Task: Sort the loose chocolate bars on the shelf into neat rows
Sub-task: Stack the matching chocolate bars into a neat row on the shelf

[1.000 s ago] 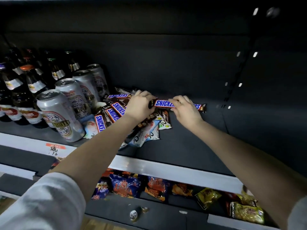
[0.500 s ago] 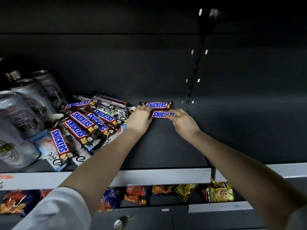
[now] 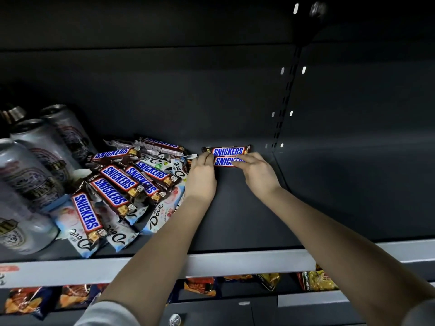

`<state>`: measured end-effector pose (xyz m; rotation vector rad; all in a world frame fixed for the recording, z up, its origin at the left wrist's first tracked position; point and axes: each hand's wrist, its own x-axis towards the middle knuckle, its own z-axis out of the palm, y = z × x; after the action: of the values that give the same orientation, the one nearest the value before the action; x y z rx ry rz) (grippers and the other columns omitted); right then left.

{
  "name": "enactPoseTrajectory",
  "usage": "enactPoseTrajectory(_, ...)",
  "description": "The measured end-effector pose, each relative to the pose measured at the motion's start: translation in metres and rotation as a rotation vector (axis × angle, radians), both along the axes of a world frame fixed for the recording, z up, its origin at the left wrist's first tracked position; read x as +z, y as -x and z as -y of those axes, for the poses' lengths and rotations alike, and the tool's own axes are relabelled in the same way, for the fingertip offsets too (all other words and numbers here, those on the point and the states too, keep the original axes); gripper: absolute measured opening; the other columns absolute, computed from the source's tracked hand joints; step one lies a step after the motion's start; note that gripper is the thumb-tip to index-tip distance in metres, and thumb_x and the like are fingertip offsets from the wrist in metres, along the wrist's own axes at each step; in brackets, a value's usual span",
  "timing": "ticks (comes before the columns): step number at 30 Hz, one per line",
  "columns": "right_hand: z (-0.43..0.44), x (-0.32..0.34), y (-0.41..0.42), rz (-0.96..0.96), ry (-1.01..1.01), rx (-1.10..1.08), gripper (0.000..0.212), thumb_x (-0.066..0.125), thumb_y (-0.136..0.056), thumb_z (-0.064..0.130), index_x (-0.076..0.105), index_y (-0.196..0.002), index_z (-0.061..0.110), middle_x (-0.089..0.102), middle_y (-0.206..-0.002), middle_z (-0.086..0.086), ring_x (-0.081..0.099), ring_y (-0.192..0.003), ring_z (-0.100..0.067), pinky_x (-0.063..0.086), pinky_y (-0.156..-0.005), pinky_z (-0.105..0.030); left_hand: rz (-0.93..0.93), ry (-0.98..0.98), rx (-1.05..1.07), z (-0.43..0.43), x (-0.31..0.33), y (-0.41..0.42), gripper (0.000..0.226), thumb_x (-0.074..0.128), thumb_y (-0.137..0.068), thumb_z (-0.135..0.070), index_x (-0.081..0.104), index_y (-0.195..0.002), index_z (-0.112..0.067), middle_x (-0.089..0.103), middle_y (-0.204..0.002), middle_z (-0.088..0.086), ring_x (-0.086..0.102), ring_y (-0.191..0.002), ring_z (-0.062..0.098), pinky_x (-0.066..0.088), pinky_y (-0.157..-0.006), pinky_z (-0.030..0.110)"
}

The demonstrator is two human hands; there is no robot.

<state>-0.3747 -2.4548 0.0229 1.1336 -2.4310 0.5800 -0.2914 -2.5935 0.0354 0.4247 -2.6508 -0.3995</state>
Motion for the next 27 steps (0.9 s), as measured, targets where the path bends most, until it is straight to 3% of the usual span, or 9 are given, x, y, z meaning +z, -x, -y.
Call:
enactPoseTrajectory(4, 0.005, 0.002, 0.003, 0.023, -0.010, -0.015, 0.048, 0.057, -0.071, -0.019, 0.068, -0.110, 0.008, 0.064, -0.118, -0.012, 0.054, -0.113, -0.030, 0.051, -0.087, -0.037, 0.025, 0.059, 0.000, 0.001, -0.003, 0.003, 0.054, 0.038, -0.091, 0.004, 0.028, -0.144, -0.006, 0.027, -0.152, 0.009, 0.025, -0.138, 0.025, 0.022, -0.111, 0.027)
enactPoseTrajectory(9, 0.010, -0.004, 0.007, 0.035, 0.044, -0.033, 0.044, 0.059, -0.070, -0.019, 0.070, -0.105, 0.006, 0.065, -0.113, -0.014, 0.056, -0.112, -0.032, 0.051, -0.088, -0.038, 0.036, 0.080, 0.017, 0.002, -0.006, 0.004, 0.054, 0.035, -0.092, 0.003, 0.024, -0.145, -0.005, 0.025, -0.154, 0.008, 0.023, -0.140, 0.023, 0.020, -0.112, 0.027)
enactPoseTrajectory(17, 0.010, -0.004, 0.009, 0.108, 0.021, 0.023, 0.050, 0.048, -0.076, -0.022, 0.063, -0.116, 0.004, 0.055, -0.130, -0.015, 0.043, -0.126, -0.031, 0.033, -0.104, -0.030, 0.024, 0.066, 0.055, 0.002, -0.006, 0.004, 0.053, 0.035, -0.093, 0.001, 0.023, -0.145, -0.001, 0.023, -0.153, 0.013, 0.024, -0.139, 0.025, 0.018, -0.111, 0.024)
enactPoseTrajectory(27, 0.011, 0.000, 0.005, 0.096, 0.042, 0.000, 0.040, 0.051, -0.081, -0.012, 0.066, -0.113, 0.005, 0.058, -0.126, -0.013, 0.046, -0.123, -0.031, 0.040, -0.101, -0.034, 0.028, 0.054, 0.044, 0.002, -0.004, 0.003, 0.053, 0.036, -0.093, 0.002, 0.025, -0.144, -0.003, 0.025, -0.153, 0.011, 0.024, -0.139, 0.024, 0.020, -0.112, 0.025)
